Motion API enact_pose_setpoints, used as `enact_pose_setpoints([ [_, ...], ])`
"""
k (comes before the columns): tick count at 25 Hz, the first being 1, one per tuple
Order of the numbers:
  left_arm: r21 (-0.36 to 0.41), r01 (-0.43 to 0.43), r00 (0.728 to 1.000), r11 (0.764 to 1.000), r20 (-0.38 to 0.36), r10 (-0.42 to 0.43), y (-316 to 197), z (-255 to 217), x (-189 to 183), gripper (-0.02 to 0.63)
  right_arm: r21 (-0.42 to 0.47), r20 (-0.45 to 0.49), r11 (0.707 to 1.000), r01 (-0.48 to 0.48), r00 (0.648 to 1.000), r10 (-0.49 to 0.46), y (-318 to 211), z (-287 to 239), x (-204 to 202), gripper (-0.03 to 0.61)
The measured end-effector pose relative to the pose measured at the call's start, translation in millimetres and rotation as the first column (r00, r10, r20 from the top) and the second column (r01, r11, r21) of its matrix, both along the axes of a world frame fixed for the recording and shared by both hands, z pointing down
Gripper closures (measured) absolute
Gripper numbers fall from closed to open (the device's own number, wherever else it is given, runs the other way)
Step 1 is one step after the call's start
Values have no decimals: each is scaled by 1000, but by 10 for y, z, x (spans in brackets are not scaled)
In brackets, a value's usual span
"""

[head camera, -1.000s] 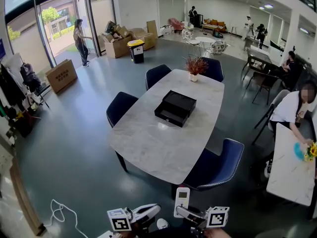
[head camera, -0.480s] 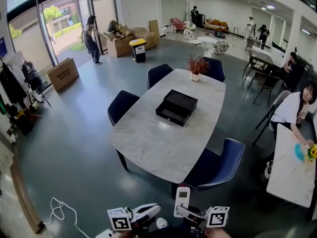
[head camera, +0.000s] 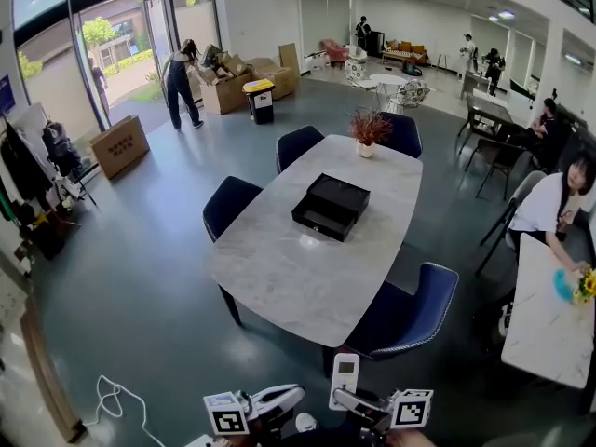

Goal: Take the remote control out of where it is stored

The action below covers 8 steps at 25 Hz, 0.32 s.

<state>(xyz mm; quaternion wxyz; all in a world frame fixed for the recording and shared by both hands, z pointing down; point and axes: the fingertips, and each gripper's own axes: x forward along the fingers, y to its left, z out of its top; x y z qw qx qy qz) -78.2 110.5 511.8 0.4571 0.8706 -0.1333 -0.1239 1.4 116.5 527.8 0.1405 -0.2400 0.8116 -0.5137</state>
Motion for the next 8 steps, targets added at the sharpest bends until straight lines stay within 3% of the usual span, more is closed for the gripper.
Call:
enact_pose_setpoints([
  [8, -11, 7, 1000, 1000, 6, -7, 4, 46, 17, 609, 3, -3, 1000, -7, 1000, 7, 8, 22, 41, 463],
])
